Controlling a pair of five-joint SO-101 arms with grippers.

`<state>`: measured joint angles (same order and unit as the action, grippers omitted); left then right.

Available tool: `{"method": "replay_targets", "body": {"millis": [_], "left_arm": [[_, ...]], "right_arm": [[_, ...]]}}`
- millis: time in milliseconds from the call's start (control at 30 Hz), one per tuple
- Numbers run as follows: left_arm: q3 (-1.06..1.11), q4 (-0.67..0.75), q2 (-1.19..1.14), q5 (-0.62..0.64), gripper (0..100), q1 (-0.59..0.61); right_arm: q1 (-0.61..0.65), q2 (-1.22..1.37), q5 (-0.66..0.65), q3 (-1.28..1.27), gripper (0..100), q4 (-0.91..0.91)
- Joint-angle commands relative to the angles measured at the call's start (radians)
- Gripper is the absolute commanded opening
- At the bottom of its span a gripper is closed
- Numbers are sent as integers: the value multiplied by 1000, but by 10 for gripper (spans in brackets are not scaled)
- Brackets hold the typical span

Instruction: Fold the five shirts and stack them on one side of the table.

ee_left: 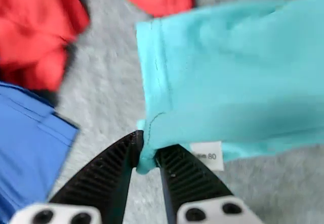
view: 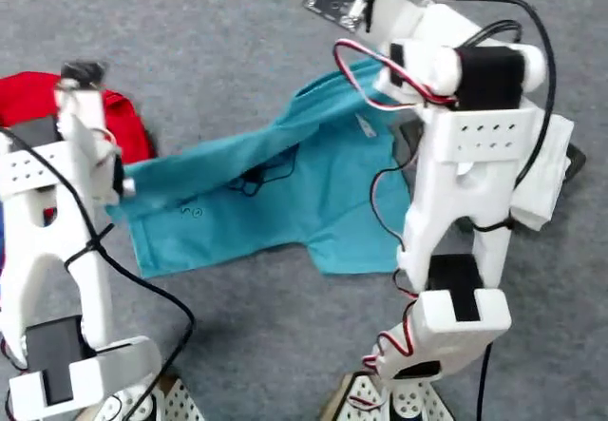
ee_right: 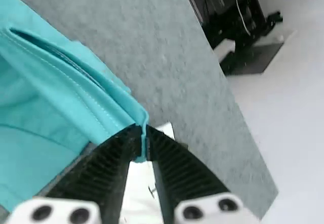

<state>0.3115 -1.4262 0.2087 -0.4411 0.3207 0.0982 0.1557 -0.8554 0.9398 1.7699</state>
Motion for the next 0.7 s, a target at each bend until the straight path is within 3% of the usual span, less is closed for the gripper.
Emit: {"method": "replay_targets", "body": {"millis": [0, 133, 300, 667], "left_arm": [[100, 48, 22, -17, 18, -20], [265, 143, 127, -17, 18, -38], [425, 241, 274, -12, 18, -63], [471, 279, 291, 12, 18, -55]], "right_arm": [[-62, -13, -17, 19, 4, 15], [-56, -82, -72, -122, 4, 15], [1, -232, -183, -510, 4, -3], [-93, -657, -273, -1342, 4, -333]]}}
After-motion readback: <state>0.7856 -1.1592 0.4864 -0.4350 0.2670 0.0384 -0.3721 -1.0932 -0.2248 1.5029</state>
